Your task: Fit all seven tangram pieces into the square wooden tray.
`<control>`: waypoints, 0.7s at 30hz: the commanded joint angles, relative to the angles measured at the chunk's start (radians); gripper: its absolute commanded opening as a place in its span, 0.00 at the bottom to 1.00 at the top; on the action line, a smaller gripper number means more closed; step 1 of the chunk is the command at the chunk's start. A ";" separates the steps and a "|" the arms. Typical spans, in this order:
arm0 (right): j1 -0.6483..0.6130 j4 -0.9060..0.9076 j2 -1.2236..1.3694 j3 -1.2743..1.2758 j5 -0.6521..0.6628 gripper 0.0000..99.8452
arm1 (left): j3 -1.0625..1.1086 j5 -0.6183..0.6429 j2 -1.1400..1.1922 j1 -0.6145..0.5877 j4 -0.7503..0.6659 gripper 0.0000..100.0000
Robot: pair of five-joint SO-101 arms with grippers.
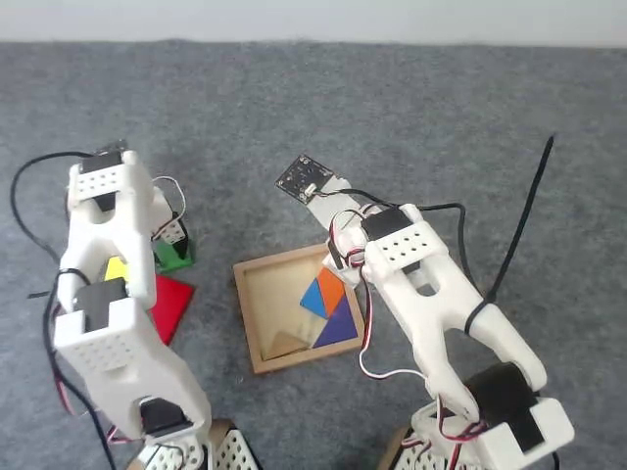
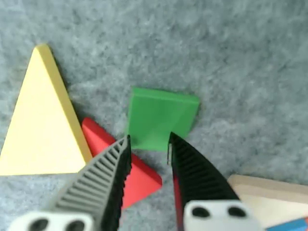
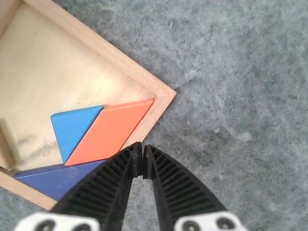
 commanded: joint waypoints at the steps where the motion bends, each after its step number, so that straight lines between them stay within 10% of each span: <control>1: -0.002 -0.016 -0.008 -0.003 -0.012 0.02 | -0.008 -0.038 -0.002 -0.002 -0.057 0.13; 21: -0.002 -0.010 -0.010 -0.003 -0.011 0.02 | -0.128 -0.080 0.242 -0.028 0.060 0.29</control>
